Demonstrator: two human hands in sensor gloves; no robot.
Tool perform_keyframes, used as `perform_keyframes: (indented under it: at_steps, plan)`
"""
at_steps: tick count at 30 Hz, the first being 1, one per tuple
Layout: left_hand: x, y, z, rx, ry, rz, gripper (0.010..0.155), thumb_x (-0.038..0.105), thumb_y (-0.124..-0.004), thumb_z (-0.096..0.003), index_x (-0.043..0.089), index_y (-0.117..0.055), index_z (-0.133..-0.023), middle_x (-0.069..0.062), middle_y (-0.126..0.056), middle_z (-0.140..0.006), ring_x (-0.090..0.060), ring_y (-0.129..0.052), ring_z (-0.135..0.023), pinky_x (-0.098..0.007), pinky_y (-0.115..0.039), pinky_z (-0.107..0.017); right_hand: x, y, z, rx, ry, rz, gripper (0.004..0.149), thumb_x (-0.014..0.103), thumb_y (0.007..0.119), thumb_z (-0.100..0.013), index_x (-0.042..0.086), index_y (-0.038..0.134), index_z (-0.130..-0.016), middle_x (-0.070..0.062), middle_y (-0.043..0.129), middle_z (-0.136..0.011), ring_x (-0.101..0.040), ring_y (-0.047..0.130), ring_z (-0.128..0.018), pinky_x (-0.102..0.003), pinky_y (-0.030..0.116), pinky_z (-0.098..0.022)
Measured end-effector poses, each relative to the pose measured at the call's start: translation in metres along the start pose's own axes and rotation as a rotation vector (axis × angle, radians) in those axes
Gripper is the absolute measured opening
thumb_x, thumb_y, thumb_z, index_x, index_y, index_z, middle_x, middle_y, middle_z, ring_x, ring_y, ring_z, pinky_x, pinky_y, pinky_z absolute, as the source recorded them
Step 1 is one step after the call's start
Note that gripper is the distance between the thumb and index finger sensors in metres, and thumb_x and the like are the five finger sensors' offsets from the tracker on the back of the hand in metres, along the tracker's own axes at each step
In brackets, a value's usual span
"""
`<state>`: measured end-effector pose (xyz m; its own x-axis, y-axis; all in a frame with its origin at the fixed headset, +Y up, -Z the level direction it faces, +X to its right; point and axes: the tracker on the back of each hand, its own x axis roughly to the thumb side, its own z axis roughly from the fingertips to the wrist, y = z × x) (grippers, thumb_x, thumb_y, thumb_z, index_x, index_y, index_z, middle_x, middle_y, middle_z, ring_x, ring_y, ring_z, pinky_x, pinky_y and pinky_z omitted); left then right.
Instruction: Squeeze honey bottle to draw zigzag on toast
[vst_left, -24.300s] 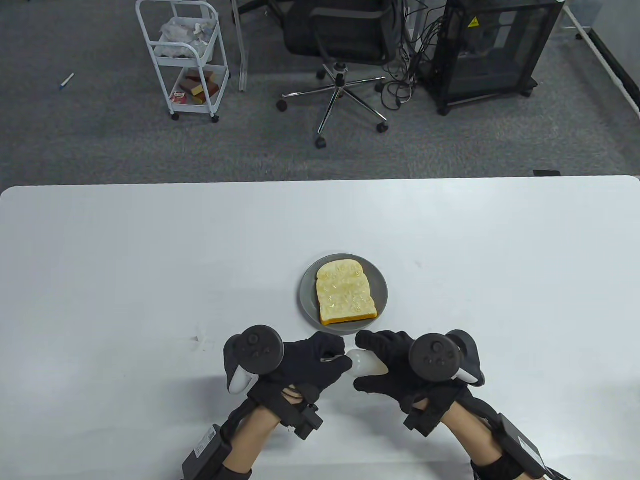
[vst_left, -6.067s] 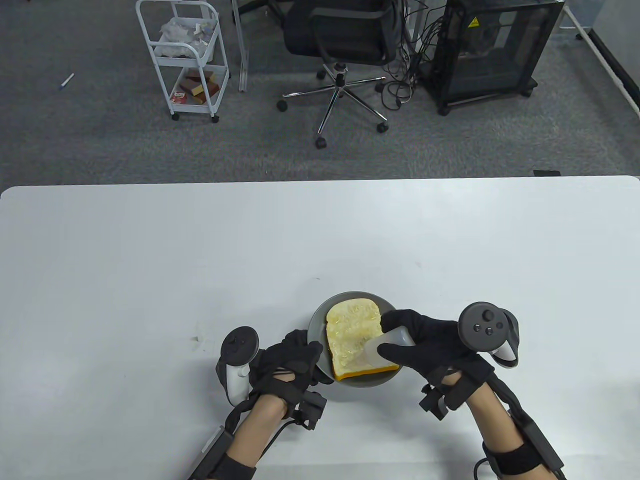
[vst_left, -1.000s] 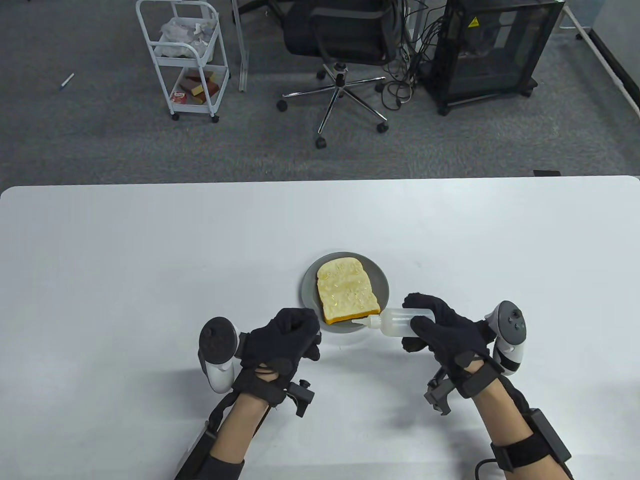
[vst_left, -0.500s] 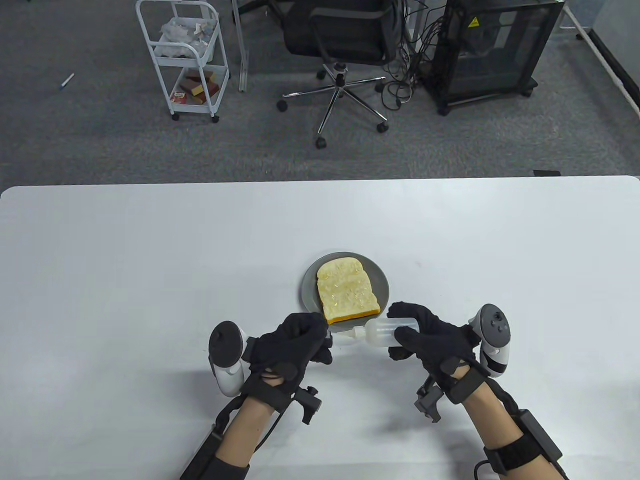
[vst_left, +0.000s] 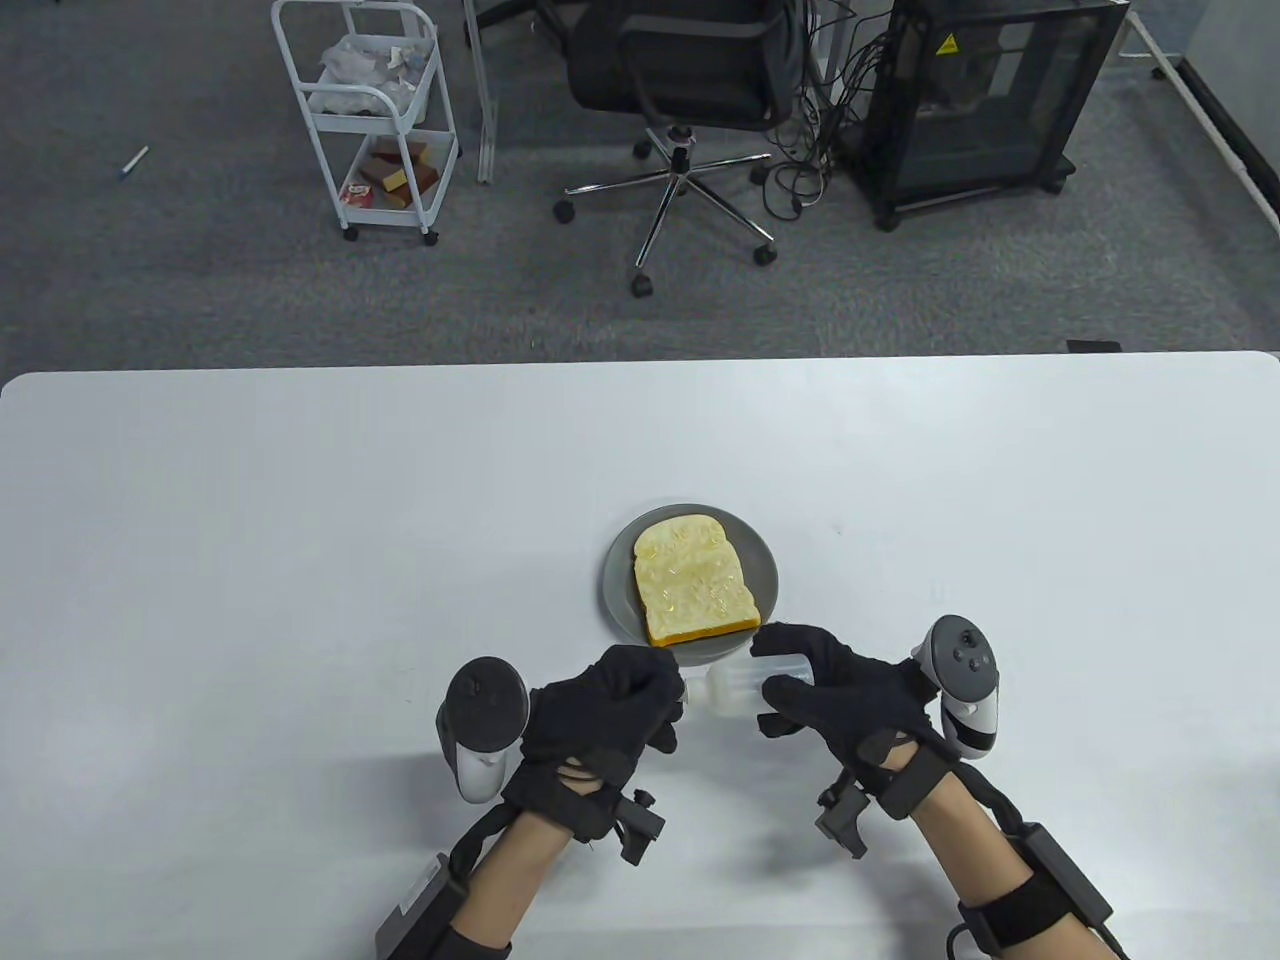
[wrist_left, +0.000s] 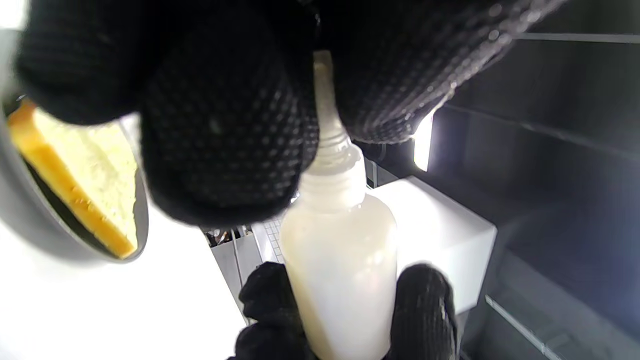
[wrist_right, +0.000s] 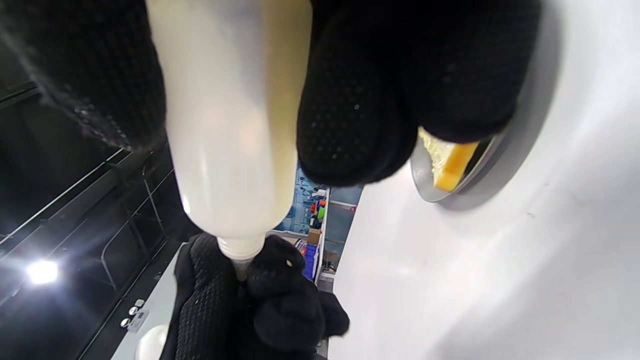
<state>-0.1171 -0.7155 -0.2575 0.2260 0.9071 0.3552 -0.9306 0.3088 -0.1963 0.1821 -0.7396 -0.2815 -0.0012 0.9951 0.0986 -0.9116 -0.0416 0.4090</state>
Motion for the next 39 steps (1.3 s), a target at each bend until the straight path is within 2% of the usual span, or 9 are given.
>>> perform_keyframes:
  at_steps: [5,8,12,17,24,26,28,32,39]
  plan:
    - [-0.002,-0.002,-0.002,-0.091,0.026,0.115,0.041,0.034,-0.092,-0.0519,0.024,-0.08,-0.089,-0.012,-0.088,-0.088,-0.029,-0.104,-0.064,-0.047,-0.087,-0.044,-0.002,-0.002,0.0,0.006,0.012,-0.078,0.077,0.055,0.089,-0.047,0.001,0.068,-0.098,-0.023,0.092,-0.076,-0.029,0.105,-0.045,-0.047,0.089,-0.037]
    - [-0.007,-0.002,-0.002,-0.064,0.058,0.135,0.055,0.042,-0.092,-0.0513,0.019,-0.072,-0.097,-0.016,-0.088,-0.087,-0.03,-0.105,-0.06,-0.048,-0.086,-0.042,-0.002,-0.001,0.0,0.012,0.006,-0.083,0.077,0.055,0.089,-0.047,0.002,0.067,-0.099,-0.023,0.092,-0.077,-0.029,0.105,-0.046,-0.047,0.089,-0.038]
    - [-0.014,0.0,0.003,0.012,0.163,0.134,0.064,0.062,-0.081,-0.0506,0.008,-0.08,-0.085,-0.017,-0.103,-0.058,-0.025,-0.109,-0.028,-0.046,-0.088,-0.026,0.0,0.001,0.0,0.01,-0.009,-0.071,0.077,0.055,0.089,-0.047,0.002,0.067,-0.099,-0.022,0.091,-0.078,-0.029,0.105,-0.047,-0.047,0.089,-0.038]
    - [-0.009,-0.003,0.002,-0.026,0.157,0.144,0.049,0.048,-0.084,-0.0528,0.004,-0.089,-0.073,-0.012,-0.109,-0.039,-0.016,-0.109,-0.007,-0.043,-0.09,-0.016,-0.001,0.0,0.0,0.014,-0.003,-0.054,0.077,0.055,0.09,-0.047,0.001,0.068,-0.099,-0.023,0.092,-0.077,-0.03,0.105,-0.046,-0.047,0.089,-0.038]
    - [0.0,-0.003,0.0,-0.093,0.072,0.101,0.05,0.037,-0.091,-0.0513,0.011,-0.075,-0.091,-0.013,-0.1,-0.068,-0.019,-0.112,-0.039,-0.044,-0.091,-0.035,-0.001,-0.003,0.0,0.005,-0.001,-0.066,0.077,0.055,0.09,-0.047,0.001,0.068,-0.099,-0.023,0.092,-0.077,-0.029,0.105,-0.046,-0.047,0.089,-0.038]
    - [-0.003,-0.004,0.0,-0.082,0.085,0.149,0.066,0.047,-0.091,-0.0507,0.009,-0.065,-0.099,-0.019,-0.093,-0.079,-0.028,-0.108,-0.051,-0.048,-0.088,-0.038,0.0,-0.003,0.0,0.001,-0.004,-0.079,0.077,0.054,0.09,-0.047,0.001,0.068,-0.098,-0.023,0.092,-0.077,-0.029,0.105,-0.046,-0.047,0.089,-0.038]
    - [-0.008,-0.004,0.005,-0.014,0.172,0.128,0.077,0.063,-0.083,-0.0507,0.004,-0.065,-0.097,-0.023,-0.095,-0.072,-0.031,-0.108,-0.043,-0.05,-0.086,-0.034,0.001,-0.003,0.001,-0.004,-0.013,-0.064,0.077,0.055,0.09,-0.047,0.001,0.068,-0.098,-0.023,0.092,-0.077,-0.029,0.105,-0.046,-0.047,0.089,-0.038]
    - [-0.008,-0.006,0.002,-0.058,0.196,0.096,0.053,0.055,-0.079,-0.0537,0.007,-0.09,-0.072,-0.01,-0.11,-0.035,-0.016,-0.108,-0.003,-0.042,-0.091,-0.015,0.0,-0.002,0.0,-0.005,-0.006,-0.045,0.077,0.054,0.091,-0.047,0.001,0.068,-0.098,-0.023,0.092,-0.077,-0.03,0.105,-0.046,-0.047,0.089,-0.038]
    - [-0.006,-0.004,-0.001,-0.074,0.138,0.136,0.047,0.047,-0.083,-0.0532,0.006,-0.087,-0.077,-0.012,-0.108,-0.043,-0.017,-0.109,-0.011,-0.044,-0.09,-0.022,-0.001,-0.003,0.0,0.007,-0.012,-0.054,0.077,0.054,0.09,-0.047,0.002,0.068,-0.098,-0.023,0.092,-0.077,-0.029,0.105,-0.046,-0.047,0.089,-0.038]
